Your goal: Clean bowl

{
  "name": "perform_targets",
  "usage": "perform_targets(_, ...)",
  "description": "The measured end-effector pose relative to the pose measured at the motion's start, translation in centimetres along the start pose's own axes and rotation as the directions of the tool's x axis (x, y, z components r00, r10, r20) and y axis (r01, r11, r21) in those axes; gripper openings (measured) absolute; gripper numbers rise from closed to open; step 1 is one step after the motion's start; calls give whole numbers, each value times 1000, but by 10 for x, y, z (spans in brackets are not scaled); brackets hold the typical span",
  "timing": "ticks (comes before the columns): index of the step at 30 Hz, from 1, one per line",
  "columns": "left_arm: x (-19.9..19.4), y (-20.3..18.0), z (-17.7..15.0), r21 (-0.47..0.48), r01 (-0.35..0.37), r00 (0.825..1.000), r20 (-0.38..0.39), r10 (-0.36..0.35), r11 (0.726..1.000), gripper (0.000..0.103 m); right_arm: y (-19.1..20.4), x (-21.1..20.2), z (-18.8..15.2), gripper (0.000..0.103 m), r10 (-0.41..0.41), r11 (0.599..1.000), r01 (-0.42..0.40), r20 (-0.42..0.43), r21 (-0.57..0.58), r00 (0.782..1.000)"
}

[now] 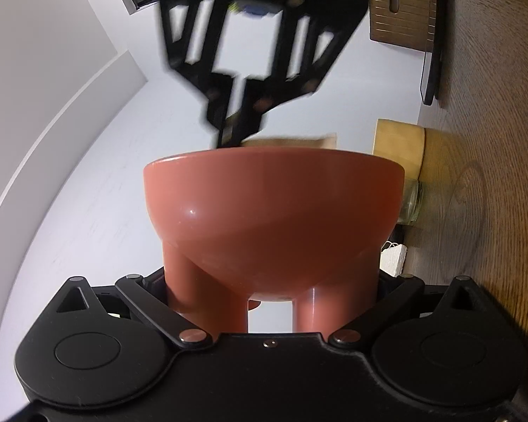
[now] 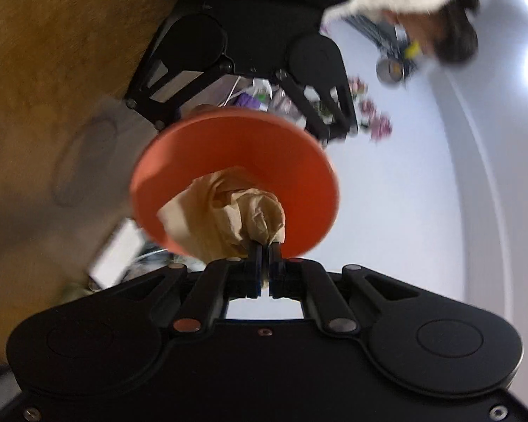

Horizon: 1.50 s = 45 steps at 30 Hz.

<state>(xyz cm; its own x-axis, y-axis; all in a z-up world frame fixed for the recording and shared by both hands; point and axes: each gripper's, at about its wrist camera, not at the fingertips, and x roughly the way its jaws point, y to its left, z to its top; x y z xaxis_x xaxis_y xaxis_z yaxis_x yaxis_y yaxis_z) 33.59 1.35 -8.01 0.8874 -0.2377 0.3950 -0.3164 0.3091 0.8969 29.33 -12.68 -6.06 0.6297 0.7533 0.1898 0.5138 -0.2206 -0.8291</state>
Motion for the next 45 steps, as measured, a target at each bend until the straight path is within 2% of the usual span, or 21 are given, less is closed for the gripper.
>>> perform_targets(3, -2, -3, 2, 0, 0, 1000, 0, 0, 1000, 98, -5, 10, -5, 4, -21, 999, 22, 32, -47, 999)
perform_targets(7, -3, -3, 2, 0, 0, 1000, 0, 0, 1000, 98, -1, 12, -12, 4, 22, 997, -19, 34, -73, 999)
perform_targets(12, -5, -2, 2, 0, 0, 1000, 0, 0, 1000, 98, 18, 2, -25, 4, 122, 987, -114, 58, -117, 991)
perform_targets(15, -5, -2, 2, 0, 0, 1000, 0, 0, 1000, 98, 28, -10, -29, 4, 161, 981, -147, 114, -123, 980)
perform_targets(16, -5, -2, 2, 0, 0, 1000, 1, 0, 1000, 98, 29, -21, -30, 4, 177, 981, -159, 172, -112, 969)
perform_targets(19, -5, -1, 1, -1, 0, 1000, 1, 0, 1000, 98, 27, -33, -29, 3, 161, 985, -142, 238, -97, 958)
perform_targets(23, -7, -1, 1, -1, 0, 1000, 2, 0, 1000, 98, -3, -30, -24, 3, 57, 998, -43, 290, -52, 955)
perform_targets(26, -6, -1, 0, -1, 0, 1000, 2, 0, 1000, 98, -16, -16, -38, 3, -3, 999, 11, 248, -31, 969)
perform_targets(28, -6, -1, 1, -1, 0, 1000, 2, 0, 1000, 98, -21, -7, -35, 4, -12, 999, 18, 210, -29, 978)
perform_targets(29, -6, -1, 1, -1, 0, 1000, 2, 0, 1000, 98, -32, 4, -30, 4, -10, 1000, 15, 191, -24, 981)
perform_targets(32, -11, -2, 3, -1, 0, 1000, 2, 0, 1000, 98, -26, 13, -37, 4, 3, 1000, -1, 153, -11, 988)
perform_targets(36, -12, -3, 5, -1, 0, 1000, 2, 0, 1000, 98, -8, 26, -49, 4, 72, 997, -72, 103, 0, 992)
perform_targets(41, -12, -3, 6, -1, 0, 1000, 2, 0, 1000, 98, 16, 14, -51, 3, 158, 987, -157, 148, -22, 976)
perform_targets(45, -13, -3, 5, -1, 0, 1000, 2, 0, 1000, 98, 8, -11, -26, 3, 166, 986, -164, 219, -27, 961)
